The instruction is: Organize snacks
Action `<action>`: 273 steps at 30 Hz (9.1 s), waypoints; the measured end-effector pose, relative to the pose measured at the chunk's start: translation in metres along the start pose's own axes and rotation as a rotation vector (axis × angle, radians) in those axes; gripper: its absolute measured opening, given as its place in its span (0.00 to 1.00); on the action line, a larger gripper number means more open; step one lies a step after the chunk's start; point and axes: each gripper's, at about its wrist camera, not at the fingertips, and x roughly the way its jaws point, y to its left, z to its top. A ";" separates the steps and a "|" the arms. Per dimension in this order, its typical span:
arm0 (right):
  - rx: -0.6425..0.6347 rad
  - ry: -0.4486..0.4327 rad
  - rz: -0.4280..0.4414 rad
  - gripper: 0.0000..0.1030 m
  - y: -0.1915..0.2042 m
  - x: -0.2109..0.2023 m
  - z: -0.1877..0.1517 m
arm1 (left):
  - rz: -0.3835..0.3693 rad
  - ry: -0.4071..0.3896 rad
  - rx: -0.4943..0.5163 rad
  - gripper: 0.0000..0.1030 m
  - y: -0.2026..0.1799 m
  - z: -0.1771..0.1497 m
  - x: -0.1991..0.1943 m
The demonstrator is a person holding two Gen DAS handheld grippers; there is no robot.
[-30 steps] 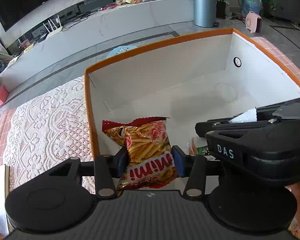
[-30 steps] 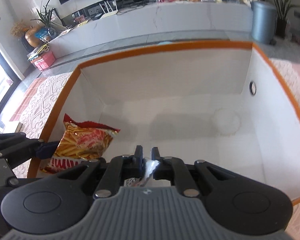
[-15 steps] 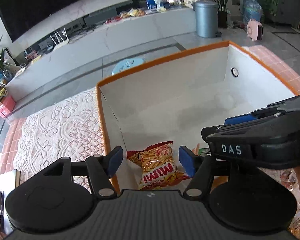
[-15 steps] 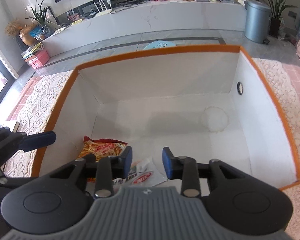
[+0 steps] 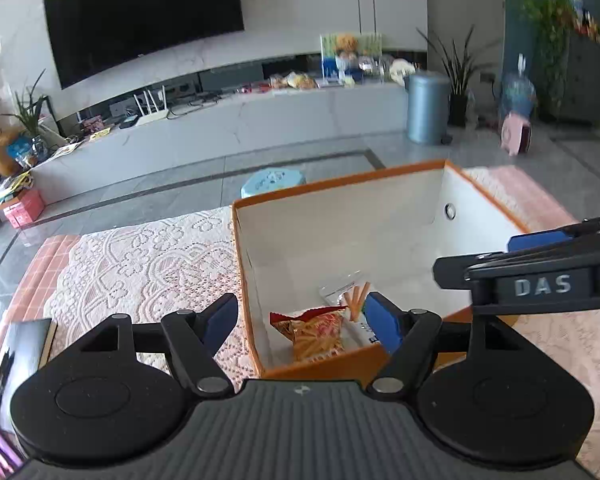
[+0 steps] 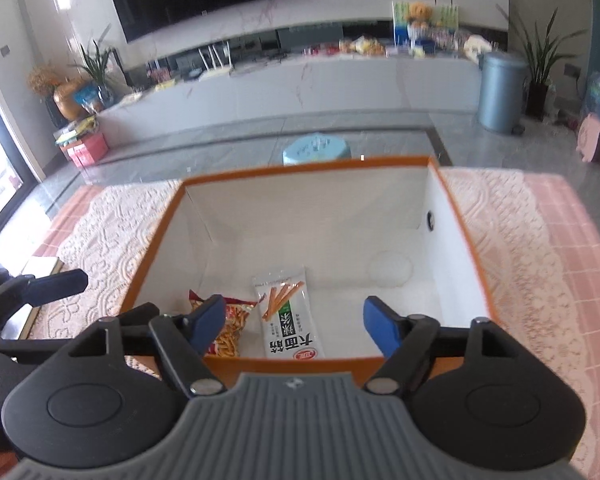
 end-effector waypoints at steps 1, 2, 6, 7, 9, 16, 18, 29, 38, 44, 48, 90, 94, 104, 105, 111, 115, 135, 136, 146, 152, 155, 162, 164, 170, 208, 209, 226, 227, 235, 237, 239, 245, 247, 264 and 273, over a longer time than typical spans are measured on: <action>-0.004 -0.018 -0.003 0.78 0.000 -0.009 -0.003 | -0.003 -0.011 -0.017 0.83 0.001 -0.002 -0.006; -0.008 -0.037 -0.008 0.80 -0.001 -0.018 -0.006 | -0.009 -0.021 -0.033 0.83 0.002 -0.005 -0.012; -0.009 -0.105 -0.013 0.88 -0.004 -0.055 -0.025 | -0.027 -0.060 -0.084 0.83 0.004 -0.015 -0.036; -0.004 -0.119 -0.012 0.88 -0.006 -0.063 -0.030 | -0.032 -0.067 -0.093 0.84 0.004 -0.018 -0.042; 0.003 -0.144 -0.016 0.90 -0.006 -0.078 -0.042 | -0.043 -0.077 -0.105 0.84 0.002 -0.024 -0.053; 0.000 -0.143 -0.047 0.93 0.000 -0.109 -0.089 | -0.104 -0.049 -0.116 0.84 -0.001 -0.048 -0.080; -0.008 -0.119 -0.067 0.93 0.001 -0.113 -0.102 | -0.136 -0.008 -0.115 0.84 -0.003 -0.055 -0.080; 0.089 0.026 -0.131 0.91 -0.017 -0.121 -0.170 | -0.237 0.174 -0.116 0.84 0.001 -0.103 -0.080; 0.027 0.158 -0.191 0.91 -0.022 -0.114 -0.209 | -0.241 0.225 -0.128 0.79 0.007 -0.136 -0.088; 0.006 0.192 -0.179 0.88 -0.021 -0.110 -0.221 | -0.243 0.261 -0.091 0.79 -0.001 -0.142 -0.080; -0.026 0.166 -0.163 0.88 -0.014 -0.109 -0.215 | -0.225 0.266 -0.052 0.79 -0.001 -0.141 -0.074; -0.341 0.141 -0.101 0.65 0.010 -0.034 -0.210 | -0.289 0.387 0.447 0.79 -0.042 -0.168 0.012; -0.316 0.121 -0.084 0.62 0.010 -0.042 -0.206 | -0.265 0.372 0.436 0.62 -0.038 -0.166 0.011; -0.228 0.115 0.009 0.40 0.008 -0.056 -0.199 | -0.287 0.358 0.408 0.47 -0.031 -0.164 0.006; -0.225 0.113 0.008 0.40 0.007 -0.056 -0.199 | -0.285 0.356 0.413 0.46 -0.033 -0.164 0.005; -0.183 0.094 0.051 0.00 0.004 -0.065 -0.194 | -0.325 0.341 0.296 0.27 -0.021 -0.150 0.001; -0.171 0.070 0.076 0.02 0.005 -0.069 -0.192 | -0.399 0.356 0.157 0.10 -0.008 -0.139 0.005; -0.554 -0.041 -0.020 0.39 0.047 -0.036 -0.204 | -0.279 0.231 0.269 0.11 -0.022 -0.134 0.000; -0.555 -0.040 -0.021 0.41 0.047 -0.035 -0.204 | -0.272 0.223 0.280 0.11 -0.023 -0.135 0.001; -0.510 -0.007 -0.035 0.36 0.043 -0.023 -0.204 | -0.220 0.155 0.507 0.11 -0.042 -0.141 -0.005; -0.352 -0.025 0.031 0.29 0.029 -0.042 -0.190 | -0.192 0.117 0.657 0.15 -0.048 -0.148 -0.006; -0.256 -0.016 0.089 0.27 0.020 -0.047 -0.185 | -0.175 0.097 0.716 0.17 -0.052 -0.151 -0.007; -0.202 -0.014 0.113 0.27 0.016 -0.046 -0.182 | -0.180 0.071 0.798 0.21 -0.050 -0.152 -0.002; -0.207 -0.016 0.112 0.27 0.016 -0.047 -0.184 | -0.208 0.087 0.779 0.28 -0.044 -0.145 0.002; -0.201 -0.020 0.113 0.27 0.012 -0.049 -0.183 | -0.289 0.134 0.747 0.57 -0.028 -0.128 0.013; -0.109 -0.052 0.093 0.25 0.029 -0.038 -0.171 | -0.391 0.136 0.661 0.64 -0.006 -0.120 0.021; -0.104 -0.050 0.096 0.25 0.027 -0.038 -0.170 | -0.382 0.128 0.677 0.64 -0.008 -0.122 0.021; -0.026 0.019 0.154 0.20 0.025 -0.081 -0.187 | -0.292 0.098 0.664 0.56 -0.018 -0.131 0.011; -0.015 0.033 0.163 0.20 0.024 -0.078 -0.188 | -0.292 0.098 0.663 0.56 -0.018 -0.132 0.009; -0.008 0.032 0.165 0.19 0.028 -0.069 -0.187 | -0.390 0.115 0.702 0.54 -0.020 -0.139 -0.002; -0.016 0.030 0.157 0.19 0.030 -0.066 -0.187 | -0.360 0.123 0.718 0.54 -0.024 -0.143 0.002; -0.021 0.031 0.154 0.18 0.031 -0.065 -0.188 | -0.344 0.138 0.726 0.54 -0.028 -0.146 0.008; -0.042 0.026 0.140 0.18 0.033 -0.066 -0.188 | -0.271 0.184 0.744 0.32 -0.041 -0.156 0.026; -0.043 0.028 0.137 0.18 0.032 -0.066 -0.189 | -0.268 0.187 0.735 0.26 -0.044 -0.159 0.027; -0.069 0.025 0.102 0.18 0.030 -0.076 -0.191 | -0.200 0.275 0.281 0.18 -0.024 -0.148 -0.008; -0.052 -0.029 0.089 0.18 0.023 -0.097 -0.184 | -0.243 0.274 -0.022 0.18 0.005 -0.140 -0.038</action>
